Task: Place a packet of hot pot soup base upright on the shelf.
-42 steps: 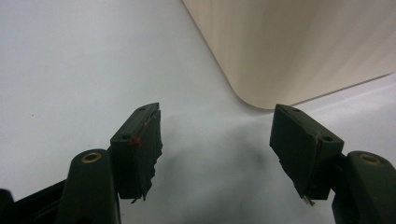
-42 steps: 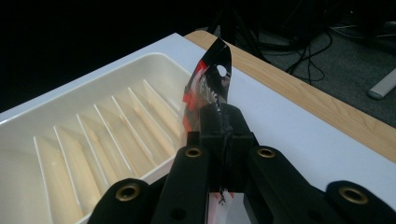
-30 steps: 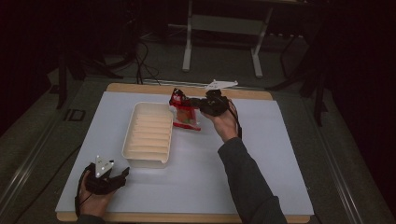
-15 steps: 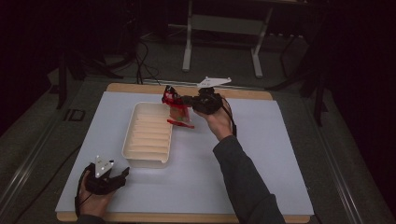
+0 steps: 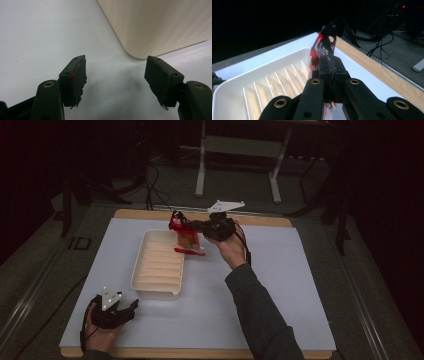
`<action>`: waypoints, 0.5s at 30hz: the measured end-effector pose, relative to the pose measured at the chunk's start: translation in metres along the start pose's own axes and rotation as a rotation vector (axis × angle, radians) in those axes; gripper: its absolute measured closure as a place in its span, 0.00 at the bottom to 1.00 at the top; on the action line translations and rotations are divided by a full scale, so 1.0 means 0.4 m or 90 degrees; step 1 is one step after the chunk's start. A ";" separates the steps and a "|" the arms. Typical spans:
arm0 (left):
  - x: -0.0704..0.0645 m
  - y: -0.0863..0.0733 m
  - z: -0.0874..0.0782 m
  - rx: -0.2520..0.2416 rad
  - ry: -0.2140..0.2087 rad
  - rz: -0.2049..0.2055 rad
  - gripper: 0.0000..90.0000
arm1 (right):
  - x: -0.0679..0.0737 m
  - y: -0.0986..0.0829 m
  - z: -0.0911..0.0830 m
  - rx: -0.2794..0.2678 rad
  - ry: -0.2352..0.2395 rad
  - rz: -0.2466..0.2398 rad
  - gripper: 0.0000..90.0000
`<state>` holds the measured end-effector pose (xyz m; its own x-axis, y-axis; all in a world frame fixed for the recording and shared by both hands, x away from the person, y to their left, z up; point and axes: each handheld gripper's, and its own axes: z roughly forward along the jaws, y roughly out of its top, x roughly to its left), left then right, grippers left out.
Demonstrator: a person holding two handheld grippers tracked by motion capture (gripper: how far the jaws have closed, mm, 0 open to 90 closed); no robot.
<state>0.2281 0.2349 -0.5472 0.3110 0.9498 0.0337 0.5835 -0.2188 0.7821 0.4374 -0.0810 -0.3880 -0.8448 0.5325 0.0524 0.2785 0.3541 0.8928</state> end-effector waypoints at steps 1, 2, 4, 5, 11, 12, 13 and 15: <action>0.000 0.000 0.000 0.001 0.000 0.000 0.38 | 0.002 -0.003 0.008 0.004 0.003 -0.001 0.99; 0.000 0.000 0.000 0.001 0.000 0.001 0.38 | 0.005 -0.007 0.015 0.007 0.008 -0.001 0.99; 0.000 0.000 0.000 -0.001 -0.001 0.000 0.38 | 0.010 -0.011 0.031 0.011 0.011 -0.004 0.99; 0.001 0.000 -0.001 -0.001 -0.001 0.000 0.38 | 0.012 -0.011 0.040 0.013 0.011 -0.004 0.99; 0.002 -0.001 -0.002 -0.003 -0.003 -0.003 0.38 | 0.021 -0.004 0.095 0.011 0.033 0.015 0.99; 0.002 -0.001 -0.002 -0.005 -0.004 -0.004 0.38 | 0.024 -0.003 0.105 0.012 0.036 0.016 0.99; 0.002 -0.001 -0.002 -0.005 -0.004 -0.005 0.38 | 0.029 -0.003 0.115 0.014 0.041 0.020 0.99; 0.002 -0.001 -0.002 -0.006 -0.004 -0.006 0.38 | 0.040 -0.004 0.138 0.022 0.047 0.015 0.99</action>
<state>0.2275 0.2359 -0.5469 0.3107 0.9502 0.0228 0.5797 -0.2085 0.7877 0.4486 -0.0307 -0.4134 -0.8686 0.4837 0.1077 0.3141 0.3693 0.8746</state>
